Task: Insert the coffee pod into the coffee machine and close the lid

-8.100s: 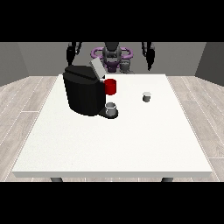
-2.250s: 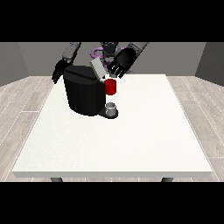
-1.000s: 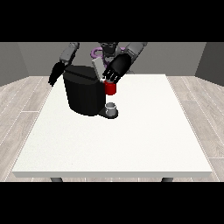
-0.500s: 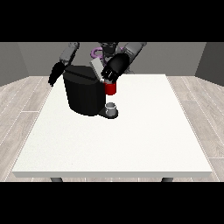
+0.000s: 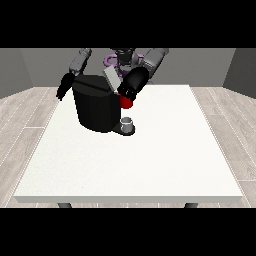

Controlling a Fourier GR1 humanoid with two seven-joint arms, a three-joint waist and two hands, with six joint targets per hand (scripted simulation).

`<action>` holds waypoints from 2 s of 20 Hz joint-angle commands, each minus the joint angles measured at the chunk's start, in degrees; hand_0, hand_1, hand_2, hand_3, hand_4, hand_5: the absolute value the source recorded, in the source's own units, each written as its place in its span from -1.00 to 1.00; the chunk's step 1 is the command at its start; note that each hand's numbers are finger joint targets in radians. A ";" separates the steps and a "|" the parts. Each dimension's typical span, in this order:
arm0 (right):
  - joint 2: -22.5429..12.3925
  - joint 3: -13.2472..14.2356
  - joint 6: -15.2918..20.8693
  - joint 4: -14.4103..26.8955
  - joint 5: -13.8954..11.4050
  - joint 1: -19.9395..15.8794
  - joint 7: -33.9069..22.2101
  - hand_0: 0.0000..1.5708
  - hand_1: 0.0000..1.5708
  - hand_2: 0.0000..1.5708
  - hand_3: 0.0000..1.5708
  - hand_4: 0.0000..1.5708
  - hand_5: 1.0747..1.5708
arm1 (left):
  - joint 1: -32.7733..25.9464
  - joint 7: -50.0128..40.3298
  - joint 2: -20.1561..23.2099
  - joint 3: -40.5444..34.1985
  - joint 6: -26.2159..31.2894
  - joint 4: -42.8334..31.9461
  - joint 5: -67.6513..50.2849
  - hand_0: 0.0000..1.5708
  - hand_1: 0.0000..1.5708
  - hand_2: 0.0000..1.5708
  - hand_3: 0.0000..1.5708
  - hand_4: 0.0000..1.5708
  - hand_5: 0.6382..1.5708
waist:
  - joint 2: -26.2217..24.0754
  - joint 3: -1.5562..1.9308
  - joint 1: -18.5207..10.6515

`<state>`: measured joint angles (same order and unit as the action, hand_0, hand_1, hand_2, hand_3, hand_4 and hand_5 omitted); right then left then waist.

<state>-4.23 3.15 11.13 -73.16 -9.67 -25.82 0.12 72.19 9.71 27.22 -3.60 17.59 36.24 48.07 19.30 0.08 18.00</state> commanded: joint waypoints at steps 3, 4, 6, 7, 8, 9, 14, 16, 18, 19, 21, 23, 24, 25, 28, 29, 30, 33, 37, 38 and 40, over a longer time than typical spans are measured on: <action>-0.44 0.42 0.54 -0.07 -0.28 -4.73 -3.26 -1.00 -1.00 -1.00 -1.00 -0.95 1.00 | 2.69 -0.21 0.37 -1.30 -0.92 -1.10 0.11 0.41 0.41 0.44 0.24 -1.00 1.00 | 2.02 -0.07 -0.22; -0.54 1.30 -0.55 1.25 1.14 -1.14 2.22 -1.00 -1.00 -1.00 -1.00 -0.92 1.00 | 1.42 -0.02 -0.10 -1.48 -3.05 0.08 0.15 0.41 0.41 0.43 0.23 -1.00 1.00 | 2.72 -0.05 0.13; -0.87 0.74 -0.78 -0.93 0.85 -1.87 -0.90 -1.00 -1.00 -1.00 -1.00 -0.89 1.00 | 0.66 3.52 1.83 -2.44 -2.43 -0.76 -0.69 0.46 0.46 0.46 0.21 -1.00 1.00 | 1.54 -0.08 -0.04; -1.45 -0.02 -1.72 -2.33 0.57 -2.41 -2.60 -1.00 -1.00 -1.00 -1.00 -1.00 1.00 | 1.83 3.11 2.16 -3.57 -2.34 -1.95 -1.33 0.54 0.54 0.50 0.22 -1.00 1.00 | 2.29 -0.09 2.20; -0.16 -0.14 0.12 -0.59 -0.25 -1.68 -0.89 -1.00 -1.00 -1.00 -1.00 -0.82 1.00 | 1.49 2.04 -0.18 -2.45 -3.34 -0.70 -0.67 0.59 0.59 0.54 0.22 -1.00 1.00 | 1.43 -0.07 0.71; -0.33 -0.46 -0.46 -0.28 -0.32 -3.18 -0.52 -1.00 -1.00 -1.00 -1.00 -0.87 1.00 | 4.18 1.17 1.45 -3.15 -3.08 -0.83 -0.54 0.57 0.57 0.53 0.21 -1.00 1.00 | 3.53 -0.06 1.50; -1.08 -0.20 -0.47 -0.71 -0.63 -0.69 -0.46 -1.00 -1.00 -1.00 -1.00 -0.72 1.00 | 0.55 3.61 0.43 -2.25 -4.70 -0.84 0.30 0.57 0.57 0.54 0.23 -1.00 1.00 | 1.39 -0.06 1.19; -1.60 0.63 -0.19 0.14 -0.53 -2.05 -0.53 -1.00 -1.00 -1.00 -1.00 -0.73 1.00 | 1.71 5.96 2.60 -2.25 -4.63 -0.28 0.69 0.59 0.59 0.55 0.20 -1.00 1.00 | 3.40 -0.06 0.21; -2.10 1.33 -0.74 0.82 0.09 -2.29 0.73 -1.00 -1.00 -1.00 -1.00 -0.76 1.00 | 3.00 7.36 4.40 -0.93 -2.29 0.10 1.81 0.46 0.46 0.42 0.07 -1.00 1.00 | 3.39 -0.05 0.28; -1.49 0.76 0.08 0.59 -0.60 -2.44 1.50 -1.00 -1.00 -1.00 -1.00 -0.79 1.00 | 4.06 6.22 4.89 -1.82 -4.83 0.13 2.11 0.38 0.38 0.37 0.02 -1.00 1.00 | 5.23 -0.05 1.18; -1.26 0.19 -0.45 0.41 -0.61 -2.23 -0.68 -1.00 -1.00 -1.00 -1.00 -0.86 1.00 | 1.97 5.97 2.37 -1.18 -4.64 -0.24 2.12 0.27 0.27 0.30 -0.09 -1.00 1.00 | 1.81 -0.06 0.09; -1.52 0.53 0.46 -0.64 -0.96 -2.02 0.29 -1.00 -1.00 -1.00 -1.00 -0.78 1.00 | 1.08 7.46 3.18 -1.10 -8.00 -0.06 3.21 0.04 0.04 0.16 -0.16 -1.00 1.00 | 3.64 -0.07 0.88; -1.55 1.07 0.68 0.44 -0.77 -3.02 -0.51 -1.00 -1.00 -1.00 -1.00 -0.74 1.00 | 0.67 8.84 2.87 -0.21 -7.58 0.58 3.57 -0.05 -0.05 0.11 -0.17 -1.00 1.00 | 3.43 -0.06 -0.96; -1.73 -0.45 0.66 -1.70 -2.11 -4.35 -1.45 -1.00 -1.00 -1.00 -1.00 -0.74 1.00 | 3.34 8.97 6.23 -1.45 -7.22 -1.21 3.81 -0.35 -0.35 -0.01 -0.24 -1.00 1.00 | 6.34 -0.08 1.64; -1.11 -1.30 0.65 -0.83 -2.76 -2.85 -2.22 -1.00 -1.00 -1.00 -1.00 -0.81 1.00 | 2.15 5.67 3.54 -0.42 -7.83 -1.43 5.06 -1.00 -1.00 -0.19 -0.35 -1.00 1.00 | 3.02 -0.06 1.44; -1.01 -1.03 0.75 -1.23 -2.45 -2.14 -2.62 -1.00 -1.00 -1.00 -1.00 -0.85 1.00 | 1.77 5.97 4.38 -1.24 -7.59 -2.08 4.61 -1.00 -1.00 -0.21 -0.38 -1.00 1.00 | 2.86 -0.07 1.65; -0.39 0.19 0.61 0.17 -0.87 -4.96 -3.50 -1.00 -1.00 -1.00 -1.00 -1.00 1.00 | 4.58 4.74 4.96 -1.19 -5.84 -1.39 4.73 -1.00 -1.00 -0.25 -0.42 -1.00 1.00 | 2.95 -0.05 0.70; -0.20 0.14 0.81 -1.07 -0.66 -1.29 -0.54 -1.00 -1.00 -1.00 -1.00 -0.89 1.00 | 0.92 8.63 5.73 -1.40 -8.45 -1.32 4.74 -1.00 -1.00 -0.33 -0.44 -1.00 1.00 | 2.83 -0.06 0.23; -0.81 -1.33 -1.61 -1.64 -0.79 -0.03 -3.13 -1.00 -1.00 -1.00 -1.00 -1.00 1.00 | -0.86 6.27 2.83 -0.84 -8.22 -2.71 5.26 -1.00 -1.00 -0.54 -0.68 -1.00 1.00 | -0.27 -0.06 1.05; -0.45 0.28 0.07 -0.32 -0.41 -2.26 -3.69 -1.00 -1.00 -1.00 -1.00 -1.00 1.00 | 0.62 6.51 3.22 -0.85 -5.95 -2.35 4.87 -1.00 -1.00 -0.58 -0.71 -1.00 1.00 | -0.36 -0.05 -0.89; 0.35 0.67 1.19 2.29 -0.63 -0.08 -1.30 -1.00 -1.00 -1.00 -1.00 -1.00 1.00 | 0.55 4.54 1.55 -1.02 -4.86 -1.44 4.27 -1.00 -1.00 -0.72 -0.81 -1.00 1.00 | -2.38 -0.04 -2.86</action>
<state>-4.23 2.74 11.86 -73.14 -10.93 -27.04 -1.74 73.32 16.21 30.19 -4.50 11.31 34.70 52.63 19.78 0.15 17.33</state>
